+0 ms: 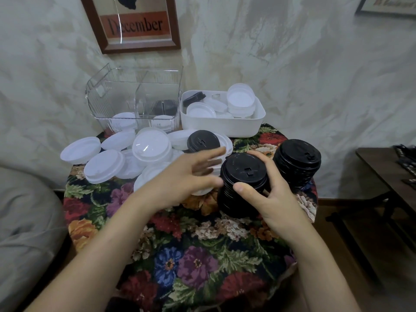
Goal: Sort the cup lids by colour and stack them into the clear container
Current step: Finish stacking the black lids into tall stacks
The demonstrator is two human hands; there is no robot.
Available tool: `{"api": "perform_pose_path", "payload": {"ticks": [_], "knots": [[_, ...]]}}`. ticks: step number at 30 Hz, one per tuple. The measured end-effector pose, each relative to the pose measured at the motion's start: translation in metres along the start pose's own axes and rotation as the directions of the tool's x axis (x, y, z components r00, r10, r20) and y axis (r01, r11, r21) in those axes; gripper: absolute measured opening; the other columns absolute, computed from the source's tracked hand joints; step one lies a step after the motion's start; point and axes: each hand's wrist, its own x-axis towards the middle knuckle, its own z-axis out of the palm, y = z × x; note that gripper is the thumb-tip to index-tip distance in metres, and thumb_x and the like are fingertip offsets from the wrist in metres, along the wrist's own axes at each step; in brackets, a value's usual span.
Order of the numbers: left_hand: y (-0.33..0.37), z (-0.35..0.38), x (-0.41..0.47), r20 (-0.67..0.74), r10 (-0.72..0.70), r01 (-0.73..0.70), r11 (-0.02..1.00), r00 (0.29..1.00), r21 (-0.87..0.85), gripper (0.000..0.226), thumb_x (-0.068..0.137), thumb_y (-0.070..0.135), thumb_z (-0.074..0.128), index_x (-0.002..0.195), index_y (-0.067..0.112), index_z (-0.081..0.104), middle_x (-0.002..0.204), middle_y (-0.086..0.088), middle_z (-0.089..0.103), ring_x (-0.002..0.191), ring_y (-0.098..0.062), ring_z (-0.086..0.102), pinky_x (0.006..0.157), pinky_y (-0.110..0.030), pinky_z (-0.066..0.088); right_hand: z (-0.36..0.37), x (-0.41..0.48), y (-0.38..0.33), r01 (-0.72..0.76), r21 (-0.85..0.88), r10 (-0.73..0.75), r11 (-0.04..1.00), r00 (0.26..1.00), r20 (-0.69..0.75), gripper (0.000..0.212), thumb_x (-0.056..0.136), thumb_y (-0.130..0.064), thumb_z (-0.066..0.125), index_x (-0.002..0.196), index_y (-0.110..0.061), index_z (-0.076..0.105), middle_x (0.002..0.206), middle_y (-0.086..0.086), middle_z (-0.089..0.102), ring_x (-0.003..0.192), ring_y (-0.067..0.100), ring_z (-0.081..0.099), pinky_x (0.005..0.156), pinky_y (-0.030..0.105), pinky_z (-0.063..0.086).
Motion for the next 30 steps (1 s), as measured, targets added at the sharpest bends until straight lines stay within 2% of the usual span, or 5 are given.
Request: {"api": "perform_pose_path", "payload": {"ticks": [5,14,18,22,30], "knots": [[0.003,-0.017,0.012,-0.372,0.151,-0.015,0.939,0.916,0.343,0.047,0.096,0.014,0.072,0.141,0.025,0.062,0.139,0.011,0.064,0.126,-0.001,0.059,0.112,-0.025,0.045,0.0,0.0,-0.001,-0.017,0.003,0.017,1.0,1.0,-0.003,0.056,0.081,-0.044,0.074,0.129,-0.052,0.046,0.119,-0.034,0.062,0.115,-0.01,0.059,0.091,0.007,0.045],[0.005,-0.017,0.038,-0.339,0.05,0.21,0.697,0.94,0.685,0.067,0.096,0.036,0.07,0.156,0.025,0.042,0.156,0.004,0.049,0.141,-0.018,0.045,0.109,-0.031,0.035,-0.002,-0.001,-0.001,-0.034,-0.002,0.034,0.999,0.999,0.008,0.057,0.081,-0.047,0.074,0.129,-0.054,0.044,0.12,-0.038,0.059,0.115,-0.013,0.057,0.09,0.005,0.044],[0.017,-0.02,0.031,-0.39,0.11,0.095,0.878,0.914,0.469,0.061,0.088,0.039,0.079,0.144,0.027,0.056,0.141,0.011,0.062,0.13,-0.01,0.056,0.11,-0.028,0.042,-0.003,-0.001,-0.001,-0.031,-0.006,0.031,1.0,0.999,0.009,0.058,0.083,-0.044,0.074,0.131,-0.051,0.044,0.12,-0.038,0.059,0.116,-0.013,0.057,0.091,0.005,0.044],[0.038,-0.008,0.01,-0.157,0.082,-0.087,0.996,0.984,-0.029,0.058,0.079,0.028,0.08,0.134,0.019,0.065,0.124,0.009,0.074,0.118,-0.007,0.068,0.098,-0.024,0.054,-0.003,-0.002,0.001,-0.016,0.001,0.016,1.0,1.0,0.017,0.067,0.084,-0.045,0.074,0.143,-0.046,0.042,0.129,-0.03,0.06,0.121,-0.011,0.056,0.094,0.009,0.045],[0.03,0.008,0.007,-0.021,0.104,-0.1,0.987,0.994,0.125,0.043,0.087,0.026,0.079,0.129,0.025,0.071,0.135,0.014,0.065,0.128,-0.002,0.058,0.108,-0.03,0.049,-0.004,-0.001,0.003,0.008,0.012,-0.009,1.0,0.998,0.059,0.07,0.087,-0.043,0.074,0.148,-0.039,0.04,0.131,-0.029,0.059,0.126,-0.006,0.055,0.101,0.014,0.044]]}}
